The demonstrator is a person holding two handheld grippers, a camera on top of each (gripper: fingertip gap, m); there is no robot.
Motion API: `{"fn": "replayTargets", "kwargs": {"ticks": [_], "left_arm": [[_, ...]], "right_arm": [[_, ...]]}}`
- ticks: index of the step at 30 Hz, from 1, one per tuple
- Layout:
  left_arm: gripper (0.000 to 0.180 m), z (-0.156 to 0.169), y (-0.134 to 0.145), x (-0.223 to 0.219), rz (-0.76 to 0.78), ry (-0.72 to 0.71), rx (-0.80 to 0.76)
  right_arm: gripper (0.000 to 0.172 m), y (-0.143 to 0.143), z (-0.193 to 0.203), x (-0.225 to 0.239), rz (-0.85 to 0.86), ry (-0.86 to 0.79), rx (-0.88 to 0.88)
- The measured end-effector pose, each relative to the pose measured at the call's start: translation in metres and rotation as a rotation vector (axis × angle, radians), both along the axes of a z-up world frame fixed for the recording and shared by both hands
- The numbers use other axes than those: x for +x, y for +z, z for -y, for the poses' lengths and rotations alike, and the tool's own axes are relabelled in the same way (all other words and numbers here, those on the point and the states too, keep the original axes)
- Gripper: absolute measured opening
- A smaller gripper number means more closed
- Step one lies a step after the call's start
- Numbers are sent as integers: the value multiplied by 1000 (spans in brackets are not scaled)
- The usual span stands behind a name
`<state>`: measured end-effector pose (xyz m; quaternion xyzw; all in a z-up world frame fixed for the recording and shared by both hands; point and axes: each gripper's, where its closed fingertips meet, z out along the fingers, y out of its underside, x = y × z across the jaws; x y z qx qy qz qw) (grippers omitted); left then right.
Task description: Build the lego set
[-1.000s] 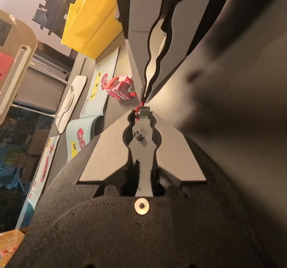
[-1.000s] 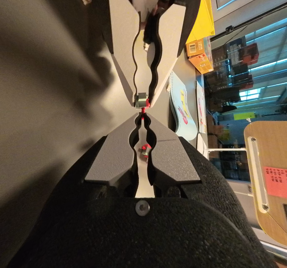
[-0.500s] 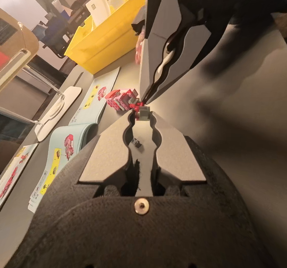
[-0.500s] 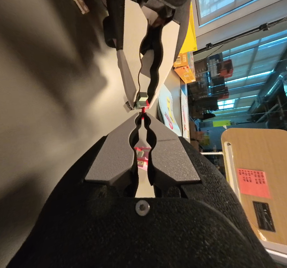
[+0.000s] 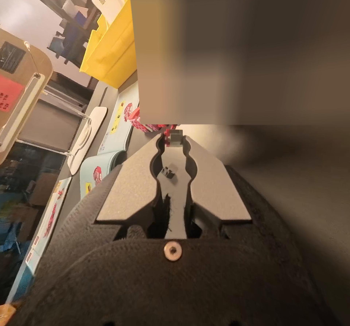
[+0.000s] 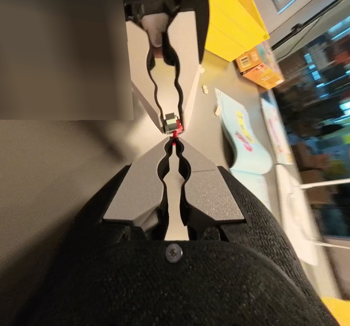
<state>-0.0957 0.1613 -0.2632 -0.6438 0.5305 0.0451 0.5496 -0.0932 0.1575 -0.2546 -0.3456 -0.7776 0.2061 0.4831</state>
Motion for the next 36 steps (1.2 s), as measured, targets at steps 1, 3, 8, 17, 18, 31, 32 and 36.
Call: {"fn": "replayTargets", "kwargs": {"ticks": [1,3,8,17,18,31,32,36], "left_arm": [[18,0,0,0,-6,-1,6],[18,1,2,2,-1,-10,21],[17,3,10,3,54,-32,33],[17,4,14,5,72,-42,48],[17,4,13,5,65,-43,48],[18,3,9,2,77,-33,14],[18,3,10,2,91,-36,8],[18,4,15,2,149,-45,-11]], "right_arm": [[0,0,0,0,0,5,-49],[0,3,2,1,-8,21,-145],[0,10,5,2,-30,40,-296],[0,12,5,3,-21,34,-350],[0,11,5,3,-15,32,-330],[0,8,-1,-1,-48,-9,288],[0,8,-1,-1,-53,-12,332],[0,13,0,-3,-86,-18,451]]}}
